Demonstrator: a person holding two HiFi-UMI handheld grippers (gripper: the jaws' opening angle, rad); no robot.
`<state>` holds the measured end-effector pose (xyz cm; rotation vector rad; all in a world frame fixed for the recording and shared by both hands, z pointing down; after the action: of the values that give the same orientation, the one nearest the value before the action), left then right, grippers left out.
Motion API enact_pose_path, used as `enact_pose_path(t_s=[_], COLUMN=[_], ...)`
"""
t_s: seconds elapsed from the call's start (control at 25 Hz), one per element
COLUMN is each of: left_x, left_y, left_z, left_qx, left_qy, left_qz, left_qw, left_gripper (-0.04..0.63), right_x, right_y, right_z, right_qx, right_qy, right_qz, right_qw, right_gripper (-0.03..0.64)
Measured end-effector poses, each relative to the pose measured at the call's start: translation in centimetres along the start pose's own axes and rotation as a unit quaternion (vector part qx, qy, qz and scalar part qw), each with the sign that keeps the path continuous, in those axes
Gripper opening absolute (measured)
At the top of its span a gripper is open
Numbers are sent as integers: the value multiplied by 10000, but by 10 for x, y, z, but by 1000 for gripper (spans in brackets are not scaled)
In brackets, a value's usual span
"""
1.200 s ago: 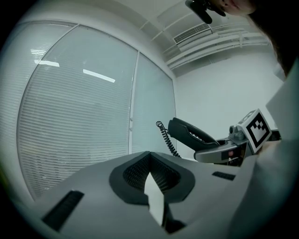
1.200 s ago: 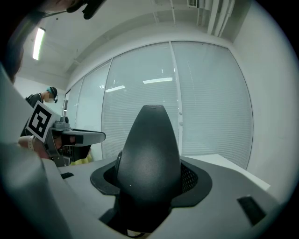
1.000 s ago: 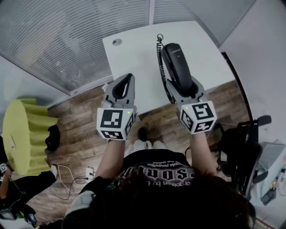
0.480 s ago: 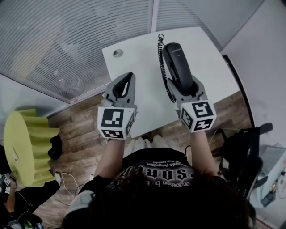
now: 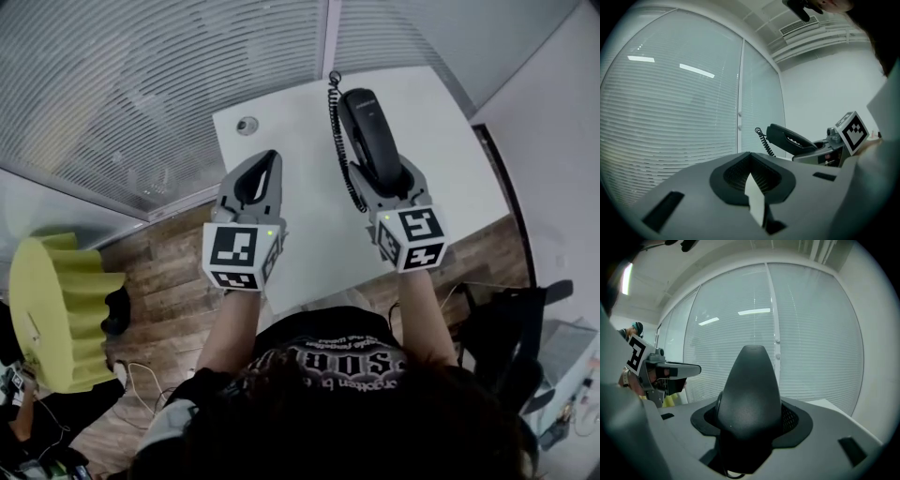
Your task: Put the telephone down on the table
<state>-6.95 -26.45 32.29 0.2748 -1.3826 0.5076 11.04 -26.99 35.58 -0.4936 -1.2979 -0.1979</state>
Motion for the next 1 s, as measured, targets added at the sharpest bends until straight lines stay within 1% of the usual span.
enact_pose_path(t_s=[0.24, 0.44, 0.64, 0.8, 1.0], left_x=[-1, 3, 21, 28, 38], left_y=[-38, -68, -92, -112, -127], left_z=[16, 31, 42, 50, 65], left_qx=[-216, -340, -482, -560, -645], left_qy=[16, -9, 55, -42, 55], left_qz=[24, 49, 339, 428, 528], left_qw=[9998, 9994, 9982, 9975, 9965], left_gripper=[3, 3, 3, 3, 3], right_x=[9, 19, 37, 51, 74], right_y=[-45, -84, -117, -144, -177], right_z=[-23, -41, -58, -71, -74], right_qx=[-207, -288, -350, -374, -399], right_qy=[14, -47, -180, -218, -197], right_qz=[88, 159, 302, 416, 632], right_qw=[9997, 9994, 9988, 9982, 9970], right_gripper=[273, 273, 273, 273, 273])
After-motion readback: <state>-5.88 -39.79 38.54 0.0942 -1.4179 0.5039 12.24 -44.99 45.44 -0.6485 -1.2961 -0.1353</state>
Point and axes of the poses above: the fingertips, and each gripper's own axes: y backward along the fingers, z to its left, x out of its underside, the point moved 3 cm from there along y, backward along the fingers, and after that the axes turned 10 degrees about y, right-handed, at the moved point
